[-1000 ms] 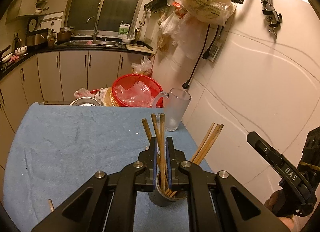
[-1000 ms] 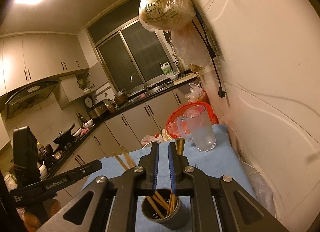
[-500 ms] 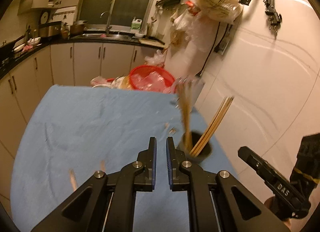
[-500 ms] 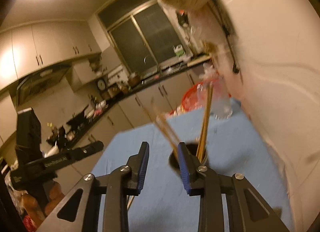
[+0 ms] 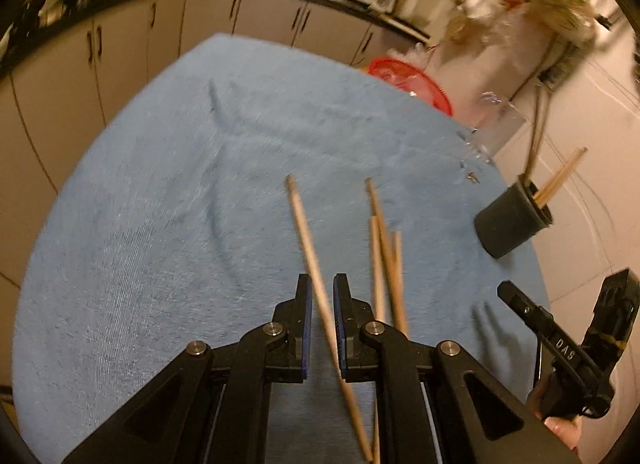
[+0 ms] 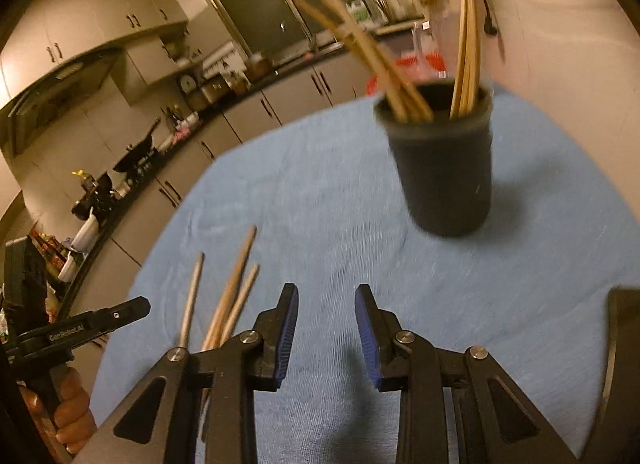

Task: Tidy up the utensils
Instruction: 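Move both open grippers back over the remaining chopsticks on the towel, then close the left gripper on a chopstick while the right gripper grasps another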

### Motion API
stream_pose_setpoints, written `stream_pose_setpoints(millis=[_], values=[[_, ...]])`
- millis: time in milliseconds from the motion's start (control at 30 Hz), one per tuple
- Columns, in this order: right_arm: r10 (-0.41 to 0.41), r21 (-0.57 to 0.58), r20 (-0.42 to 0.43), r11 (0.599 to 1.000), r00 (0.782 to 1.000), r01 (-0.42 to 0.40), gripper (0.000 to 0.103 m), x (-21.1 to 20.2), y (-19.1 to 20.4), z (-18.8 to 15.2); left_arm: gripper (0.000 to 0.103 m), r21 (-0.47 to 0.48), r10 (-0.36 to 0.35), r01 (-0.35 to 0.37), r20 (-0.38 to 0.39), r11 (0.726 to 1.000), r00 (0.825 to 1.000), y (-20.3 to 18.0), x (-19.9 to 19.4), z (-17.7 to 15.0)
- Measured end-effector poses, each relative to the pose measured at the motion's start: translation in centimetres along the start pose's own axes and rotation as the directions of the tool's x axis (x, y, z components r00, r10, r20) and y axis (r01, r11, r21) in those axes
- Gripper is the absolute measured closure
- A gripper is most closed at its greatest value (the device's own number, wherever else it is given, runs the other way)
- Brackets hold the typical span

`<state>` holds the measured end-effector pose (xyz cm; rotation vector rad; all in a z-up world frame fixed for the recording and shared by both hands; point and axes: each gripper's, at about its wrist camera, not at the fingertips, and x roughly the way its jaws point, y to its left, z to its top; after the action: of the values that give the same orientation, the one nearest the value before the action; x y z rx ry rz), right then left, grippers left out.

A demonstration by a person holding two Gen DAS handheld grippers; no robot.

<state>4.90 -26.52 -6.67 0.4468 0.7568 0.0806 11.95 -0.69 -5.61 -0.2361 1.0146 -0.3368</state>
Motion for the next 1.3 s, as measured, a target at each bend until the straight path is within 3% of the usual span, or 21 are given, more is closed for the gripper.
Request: stream_pose_setpoints(millis=[167, 400, 500, 700, 867, 1100, 1167, 1300], values=[[-0.022, 0.000, -0.013, 1.000, 1.000, 0.022, 0.071, 0.7, -0.5, -0.6, 0.093, -0.038, -0.035, 0.033, -0.044, 0.999, 0.998, 0.1, 2.2, 1.4], [-0.028, -0.014, -0.034, 1.000, 0.999, 0.028, 0.071, 0.6, -0.3, -0.7, 0.093, -0.020, 0.033, -0.034, -0.072, 0.999, 0.997, -1.5, 5.9, 3.9], [-0.016, -0.020, -0.045, 1.000, 0.999, 0.015, 0.071, 0.5, 0.1, -0.2, 0.095, -0.015, 0.094, -0.096, -0.093, 0.995, 0.991, -1.6, 6.9, 4.3], [0.028, -0.091, -0.119, 0.995, 0.992, -0.039, 0.071, 1.2, 3.3, 2.6, 0.100, -0.002, 0.115, -0.115, -0.083, 0.993, 0.990, 0.1, 5.0, 2.6], [0.081, -0.078, -0.304, 0.991, 0.949, -0.110, 0.071, 6.5, 6.9, 6.2, 0.101, -0.024, 0.065, -0.068, -0.098, 0.997, 0.993, 1.7, 4.5, 2.3], [-0.007, -0.093, -0.424, 0.995, 0.906, -0.036, 0.071, 14.4, 9.2, 9.2, 0.101, -0.010, 0.045, -0.046, -0.116, 0.999, 0.992, 2.1, 4.6, 2.5], [-0.046, -0.117, -0.423, 0.993, 0.905, -0.004, 0.071, 15.6, 9.5, 9.5, 0.101, -0.007, 0.041, -0.042, -0.118, 0.999, 0.992, 2.0, 4.9, 2.7], [-0.106, -0.159, -0.459, 0.987, 0.882, 0.036, 0.071, 17.7, 10.2, 9.1, 0.101, -0.009, 0.033, -0.034, -0.132, 0.999, 0.991, 2.0, 5.3, 3.4]])
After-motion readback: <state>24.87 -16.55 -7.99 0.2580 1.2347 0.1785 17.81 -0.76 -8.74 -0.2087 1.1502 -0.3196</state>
